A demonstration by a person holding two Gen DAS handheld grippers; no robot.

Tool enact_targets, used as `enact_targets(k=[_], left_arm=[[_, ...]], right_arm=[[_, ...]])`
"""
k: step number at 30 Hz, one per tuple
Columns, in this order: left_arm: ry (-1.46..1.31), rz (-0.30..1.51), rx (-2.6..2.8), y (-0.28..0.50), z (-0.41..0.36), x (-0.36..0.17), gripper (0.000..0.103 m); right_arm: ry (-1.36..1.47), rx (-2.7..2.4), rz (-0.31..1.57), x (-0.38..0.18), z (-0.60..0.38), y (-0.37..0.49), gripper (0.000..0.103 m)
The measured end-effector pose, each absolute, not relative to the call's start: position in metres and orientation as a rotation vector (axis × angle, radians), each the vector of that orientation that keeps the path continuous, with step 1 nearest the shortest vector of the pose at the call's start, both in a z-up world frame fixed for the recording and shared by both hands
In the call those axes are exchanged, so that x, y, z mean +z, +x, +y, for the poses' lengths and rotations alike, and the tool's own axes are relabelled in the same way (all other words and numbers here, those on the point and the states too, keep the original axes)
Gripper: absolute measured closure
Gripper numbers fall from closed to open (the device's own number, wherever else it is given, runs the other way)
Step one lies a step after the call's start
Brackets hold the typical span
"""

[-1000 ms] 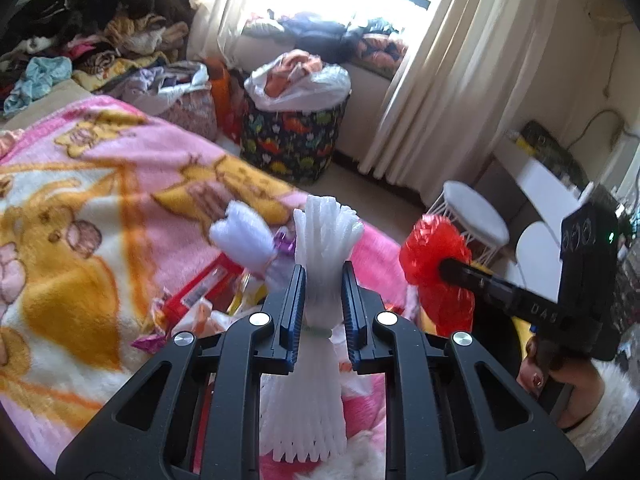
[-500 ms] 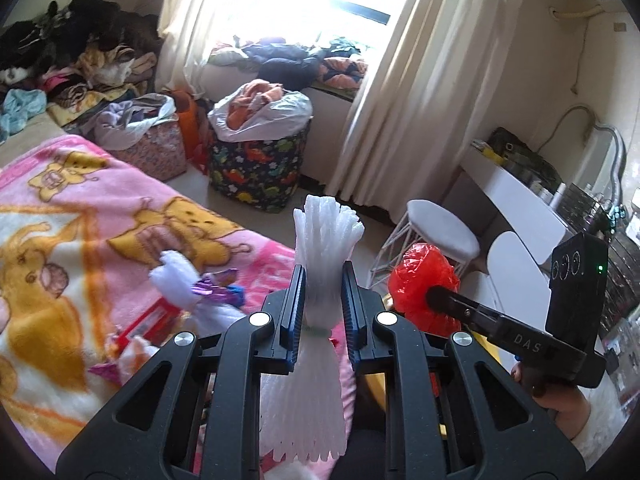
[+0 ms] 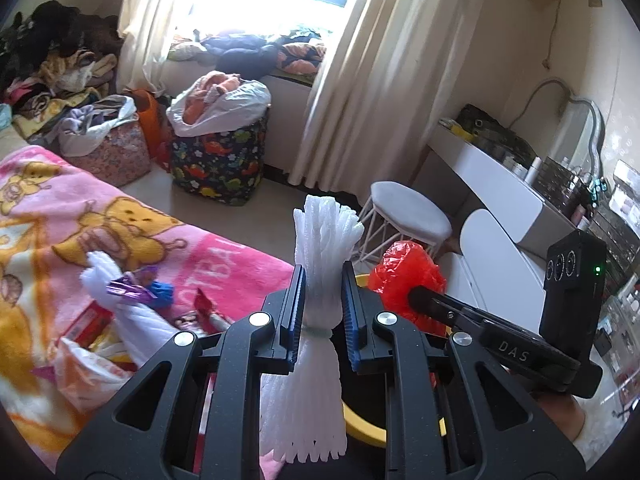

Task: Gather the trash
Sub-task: 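Carry the foam net and red bag with both tools over the yellow bin, then open both tools over the yellow bin to drop the foam net and red bag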

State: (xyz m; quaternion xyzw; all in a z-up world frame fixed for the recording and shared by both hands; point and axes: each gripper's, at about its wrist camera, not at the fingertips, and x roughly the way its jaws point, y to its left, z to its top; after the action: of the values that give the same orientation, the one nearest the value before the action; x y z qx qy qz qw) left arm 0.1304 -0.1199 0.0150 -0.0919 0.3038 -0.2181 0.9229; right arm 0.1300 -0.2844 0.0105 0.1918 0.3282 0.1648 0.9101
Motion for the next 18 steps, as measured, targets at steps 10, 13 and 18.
enact_targets(k=[10, 13, 18], left_arm=[[-0.186, 0.672, -0.487, 0.140, -0.151, -0.005, 0.091], [-0.178, 0.677, -0.502, 0.142, -0.160, -0.010, 0.090], [-0.163, 0.686, -0.525, 0.146, -0.173, -0.017, 0.090]], right_arm=[[0.428, 0.264, 0.684, -0.001, -0.311, 0.121, 0.074], [0.430, 0.238, 0.691, -0.006, -0.318, 0.119, 0.073], [0.457, 0.202, 0.705, -0.015, -0.331, 0.118, 0.072]])
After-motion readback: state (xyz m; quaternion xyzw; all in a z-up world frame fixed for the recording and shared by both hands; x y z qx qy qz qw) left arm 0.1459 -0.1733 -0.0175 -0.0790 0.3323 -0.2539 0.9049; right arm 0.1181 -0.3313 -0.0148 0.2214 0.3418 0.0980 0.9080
